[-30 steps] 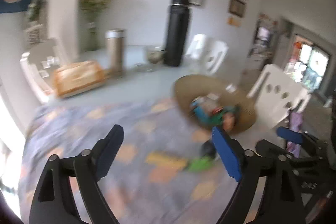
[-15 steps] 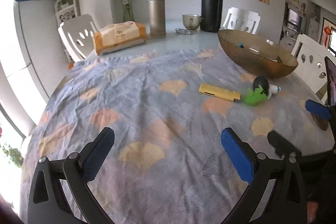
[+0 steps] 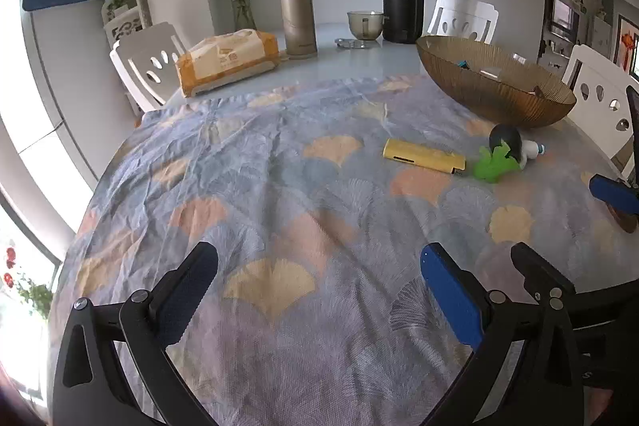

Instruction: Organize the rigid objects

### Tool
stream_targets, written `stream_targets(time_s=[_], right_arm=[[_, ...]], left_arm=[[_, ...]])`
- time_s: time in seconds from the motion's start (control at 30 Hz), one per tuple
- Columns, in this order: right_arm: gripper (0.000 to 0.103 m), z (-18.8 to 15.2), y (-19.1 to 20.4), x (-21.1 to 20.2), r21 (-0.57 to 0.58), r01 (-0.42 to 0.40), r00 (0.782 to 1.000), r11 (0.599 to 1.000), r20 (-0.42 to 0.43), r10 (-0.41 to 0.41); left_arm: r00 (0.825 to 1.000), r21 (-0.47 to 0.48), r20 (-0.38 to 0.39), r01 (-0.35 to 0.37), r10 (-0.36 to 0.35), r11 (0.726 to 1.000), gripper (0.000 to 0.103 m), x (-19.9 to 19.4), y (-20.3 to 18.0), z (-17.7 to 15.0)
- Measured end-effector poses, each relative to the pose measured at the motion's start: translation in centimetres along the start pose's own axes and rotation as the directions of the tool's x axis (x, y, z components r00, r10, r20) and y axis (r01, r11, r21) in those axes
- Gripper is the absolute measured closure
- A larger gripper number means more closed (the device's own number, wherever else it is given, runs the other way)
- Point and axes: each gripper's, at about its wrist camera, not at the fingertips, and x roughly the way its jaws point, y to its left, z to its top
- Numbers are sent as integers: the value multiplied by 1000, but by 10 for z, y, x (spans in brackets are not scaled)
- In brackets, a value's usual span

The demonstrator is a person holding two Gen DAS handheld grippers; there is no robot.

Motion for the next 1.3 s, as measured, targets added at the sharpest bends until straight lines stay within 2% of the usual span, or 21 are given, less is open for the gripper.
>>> stream_targets(time_s=[1.3], right_arm=[[0,0,1,-1,-8,-30,999,1000,10,30]], left_arm=[[996,19,-54,-71,72,997,1,13,-7,2]])
